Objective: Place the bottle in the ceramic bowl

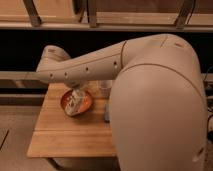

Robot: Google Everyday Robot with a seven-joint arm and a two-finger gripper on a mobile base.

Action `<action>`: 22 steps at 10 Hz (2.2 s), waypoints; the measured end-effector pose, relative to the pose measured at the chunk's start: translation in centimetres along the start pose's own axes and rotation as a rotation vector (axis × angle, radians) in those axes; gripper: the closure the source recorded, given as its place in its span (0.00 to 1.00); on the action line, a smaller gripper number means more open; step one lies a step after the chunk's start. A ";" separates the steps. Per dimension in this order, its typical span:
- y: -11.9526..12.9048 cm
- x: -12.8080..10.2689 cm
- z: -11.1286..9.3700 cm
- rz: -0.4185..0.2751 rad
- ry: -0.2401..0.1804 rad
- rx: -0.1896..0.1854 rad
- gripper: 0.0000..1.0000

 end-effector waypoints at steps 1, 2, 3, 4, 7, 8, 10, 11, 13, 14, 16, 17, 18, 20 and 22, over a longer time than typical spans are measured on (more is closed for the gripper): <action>-0.6 1.3 -0.5 0.017 0.034 0.027 1.00; -1.0 2.9 -0.8 0.040 0.072 0.057 1.00; -1.2 4.2 -0.5 0.059 0.090 0.077 1.00; -1.3 5.6 0.5 0.088 0.095 0.104 1.00; -1.7 6.4 4.6 0.155 -0.018 0.180 1.00; -1.9 5.2 6.4 0.166 -0.105 0.200 1.00; -2.3 1.6 8.8 0.174 -0.287 0.231 1.00; -2.3 0.0 10.3 0.182 -0.403 0.251 1.00; -1.7 -1.2 12.6 0.189 -0.533 0.268 1.00; -1.5 -2.0 13.6 0.196 -0.604 0.285 0.96; -1.3 -2.6 14.3 0.203 -0.659 0.304 0.92; -1.3 -2.6 14.3 0.205 -0.664 0.306 0.84; -1.3 -2.7 14.3 0.205 -0.665 0.306 0.74; -1.4 -2.7 14.3 0.205 -0.666 0.306 0.56; -1.4 -2.7 14.2 0.205 -0.666 0.306 0.34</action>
